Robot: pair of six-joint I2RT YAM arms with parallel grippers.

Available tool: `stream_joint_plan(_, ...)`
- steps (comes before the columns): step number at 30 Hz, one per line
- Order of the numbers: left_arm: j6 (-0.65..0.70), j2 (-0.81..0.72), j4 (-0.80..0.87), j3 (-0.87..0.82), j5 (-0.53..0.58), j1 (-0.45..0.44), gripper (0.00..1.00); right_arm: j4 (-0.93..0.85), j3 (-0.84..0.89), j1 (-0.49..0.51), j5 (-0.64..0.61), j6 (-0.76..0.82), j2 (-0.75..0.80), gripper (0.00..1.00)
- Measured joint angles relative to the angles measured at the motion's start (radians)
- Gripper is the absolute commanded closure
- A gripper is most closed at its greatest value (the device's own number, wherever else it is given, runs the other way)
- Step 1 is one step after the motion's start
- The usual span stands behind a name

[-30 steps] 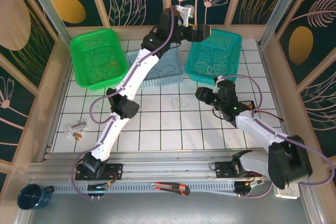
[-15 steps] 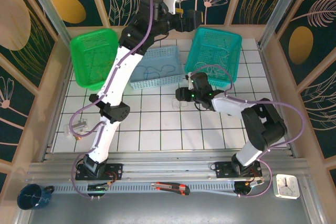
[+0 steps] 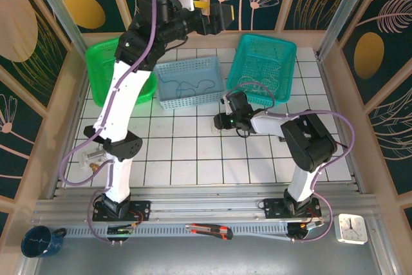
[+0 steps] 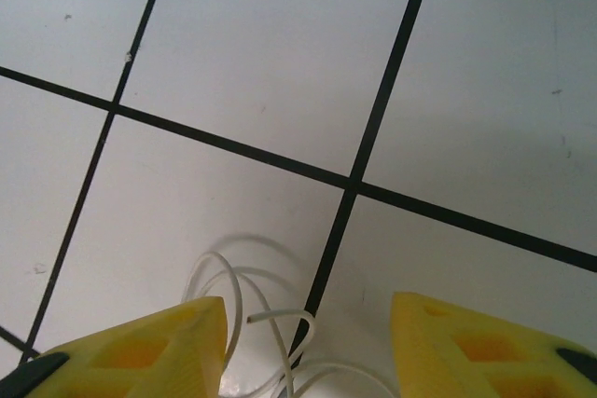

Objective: Untangle the cables
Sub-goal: Pick up the cable from the center of the table, then straighten the cable.

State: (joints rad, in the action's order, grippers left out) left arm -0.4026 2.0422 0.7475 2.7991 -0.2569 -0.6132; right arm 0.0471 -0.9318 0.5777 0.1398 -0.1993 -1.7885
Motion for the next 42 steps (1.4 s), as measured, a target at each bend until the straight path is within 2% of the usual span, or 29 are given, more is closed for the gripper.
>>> stream_joint_plan(9,0.028,-0.192,0.023,-0.224,0.036,0.0,0.01,0.0,-0.033,0.0,0.024,0.021,-0.042,0.99)
stream_joint_plan(12,0.045,-0.29,-0.003,-0.39,0.066,0.0,0.01,0.0,-0.033,0.0,0.037,0.019,-0.04,1.0)
stream_joint_plan(18,0.031,-0.657,-0.28,-1.071,0.135,0.0,0.01,-0.004,-0.032,0.0,0.065,0.002,0.025,1.0)
stream_joint_plan(21,0.007,-0.798,-0.403,-1.324,0.166,0.007,0.01,-0.003,-0.031,0.0,0.08,-0.018,0.094,1.0)
stream_joint_plan(24,-0.021,-0.885,-0.512,-1.503,0.193,0.021,0.01,-0.002,-0.021,0.0,0.098,-0.04,0.174,1.0)
stream_joint_plan(34,-0.175,-0.992,-0.866,-2.045,0.167,0.057,0.01,0.002,-0.008,0.0,0.124,-0.126,0.338,1.0)
stream_joint_plan(42,-0.235,-0.993,-1.155,-2.319,0.1,0.059,0.17,0.04,0.015,0.0,0.142,-0.226,0.412,1.0)
